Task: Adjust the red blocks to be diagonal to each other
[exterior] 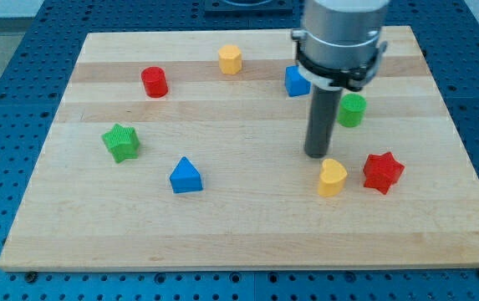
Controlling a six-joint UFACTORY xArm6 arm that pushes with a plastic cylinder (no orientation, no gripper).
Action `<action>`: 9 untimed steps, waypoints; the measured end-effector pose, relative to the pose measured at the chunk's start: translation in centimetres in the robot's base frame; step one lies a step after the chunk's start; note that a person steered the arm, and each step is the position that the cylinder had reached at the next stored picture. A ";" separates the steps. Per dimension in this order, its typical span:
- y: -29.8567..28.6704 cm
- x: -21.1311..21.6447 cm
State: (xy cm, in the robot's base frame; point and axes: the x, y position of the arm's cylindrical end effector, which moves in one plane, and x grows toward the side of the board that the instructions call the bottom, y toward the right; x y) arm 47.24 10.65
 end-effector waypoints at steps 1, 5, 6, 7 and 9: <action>1.7 3.5; 4.8 1.4; 3.0 1.5; -6.3 -3.2; -21.4 -14.3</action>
State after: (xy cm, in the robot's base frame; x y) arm 32.93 -10.77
